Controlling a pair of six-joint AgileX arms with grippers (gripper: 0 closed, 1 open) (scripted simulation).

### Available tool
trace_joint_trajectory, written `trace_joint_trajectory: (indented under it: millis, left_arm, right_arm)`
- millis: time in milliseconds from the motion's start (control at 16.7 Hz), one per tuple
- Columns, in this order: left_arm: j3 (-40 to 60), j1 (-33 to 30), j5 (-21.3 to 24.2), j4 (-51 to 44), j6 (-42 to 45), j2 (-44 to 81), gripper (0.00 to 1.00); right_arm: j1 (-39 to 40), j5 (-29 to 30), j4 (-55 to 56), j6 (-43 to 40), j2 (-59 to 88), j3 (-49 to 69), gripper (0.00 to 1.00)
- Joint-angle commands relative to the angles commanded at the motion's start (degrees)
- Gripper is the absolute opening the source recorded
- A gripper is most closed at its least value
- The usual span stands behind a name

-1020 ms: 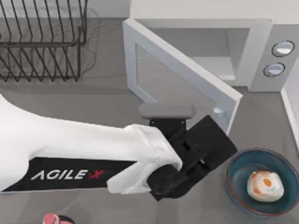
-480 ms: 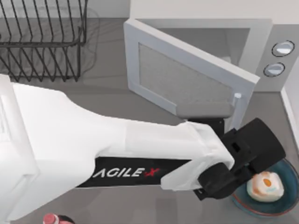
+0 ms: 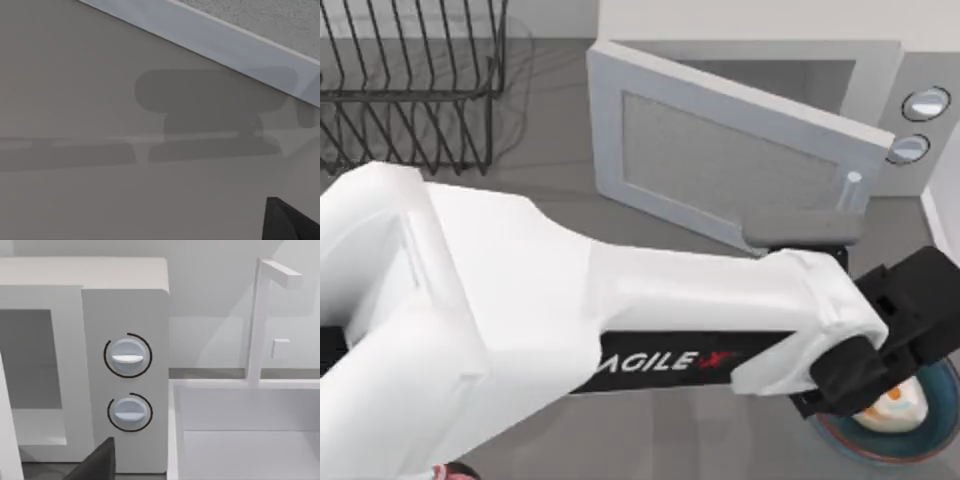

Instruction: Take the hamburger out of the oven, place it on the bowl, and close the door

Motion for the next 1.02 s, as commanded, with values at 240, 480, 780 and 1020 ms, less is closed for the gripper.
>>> trace_joint_trajectory:
  millis: [240, 480, 780, 1020]
  left_arm:
    - [11.44, -1.82, -0.59, -5.89, -2.18, 6.95, 0.0]
    - [20.56, -3.26, -1.05, -10.59, -3.89, 12.48, 0.0]
    - [22.85, -3.63, -1.17, -11.77, -4.32, 13.87, 0.0]
    - [24.9, -1.45, -0.45, -11.3, -2.36, 15.39, 0.0]
  right_arm:
    - [0.0, 0.0, 0.0, 0.0, 0.0, 0.0, 1.0]
    - [0.0, 0.0, 0.0, 0.0, 0.0, 0.0, 1.0]
    - [0.0, 0.0, 0.0, 0.0, 0.0, 0.0, 1.0]
    - [0.0, 0.0, 0.0, 0.0, 0.0, 0.0, 1.0]
